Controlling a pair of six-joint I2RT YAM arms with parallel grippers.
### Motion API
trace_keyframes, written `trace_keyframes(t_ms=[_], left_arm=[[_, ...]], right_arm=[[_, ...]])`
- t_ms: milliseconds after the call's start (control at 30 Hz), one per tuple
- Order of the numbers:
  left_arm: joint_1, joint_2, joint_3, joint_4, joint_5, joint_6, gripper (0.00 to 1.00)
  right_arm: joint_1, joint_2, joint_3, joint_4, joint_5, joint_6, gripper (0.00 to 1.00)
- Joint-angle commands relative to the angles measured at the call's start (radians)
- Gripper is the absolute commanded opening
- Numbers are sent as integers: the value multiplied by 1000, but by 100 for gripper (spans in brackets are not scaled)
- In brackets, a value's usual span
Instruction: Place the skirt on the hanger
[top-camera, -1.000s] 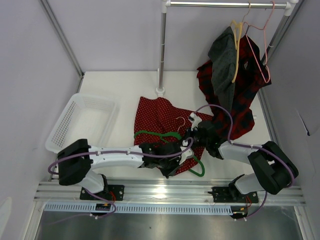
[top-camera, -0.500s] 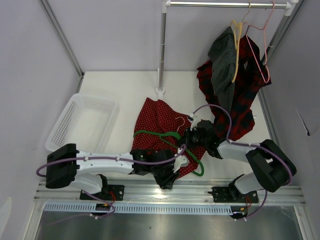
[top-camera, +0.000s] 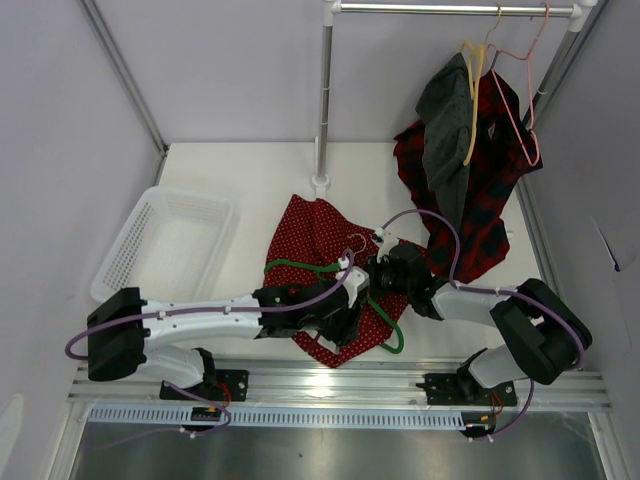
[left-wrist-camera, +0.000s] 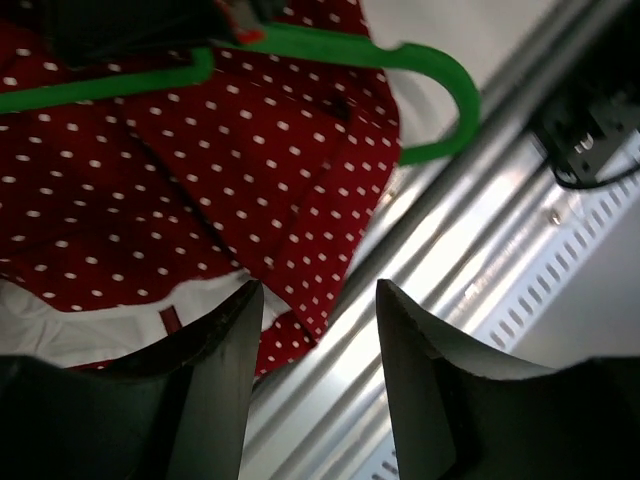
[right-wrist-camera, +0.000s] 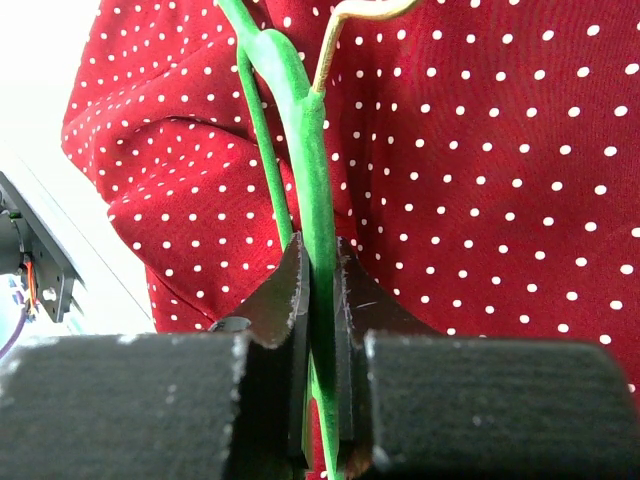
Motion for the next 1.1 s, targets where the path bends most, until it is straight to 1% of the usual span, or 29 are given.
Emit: trace_keyframes(t_ms=[0, 67, 200, 400, 500, 533, 600, 633, 733, 833, 933, 1067], left_arm=[[36, 32, 6, 69, -97, -91, 55], [44, 49, 15, 66, -109, -100, 57], [61, 123, 32, 64, -88, -105, 56], [66, 155, 1, 133, -28, -131, 50], [67, 161, -8, 149, 0, -140, 40], [67, 158, -11, 153, 4, -143, 31], [67, 132, -16, 173, 15, -152, 20], [67, 123, -19, 182, 27, -154, 13], [66, 102, -19, 190, 57, -171, 0], [61, 80, -54, 219, 116, -211, 0], [46, 40, -98, 248, 115, -246, 0], [8, -4, -126, 221, 113, -266, 0]], right_arm=[[7, 19, -3, -116, 81, -33, 0], [7, 13, 0, -117, 78, -33, 0], [11, 2, 3, -123, 71, -33, 0], [17, -39, -2, -120, 54, -25, 0], [17, -55, 6, -126, 54, -25, 0], [17, -56, 9, -129, 52, -25, 0], [17, -52, 12, -134, 52, -27, 0], [17, -53, 14, -132, 54, -27, 0], [17, -52, 9, -120, 55, -18, 0], [17, -59, 4, -94, 58, -5, 0], [17, -56, 10, -93, 64, -7, 0], [18, -50, 18, -83, 67, -4, 0]])
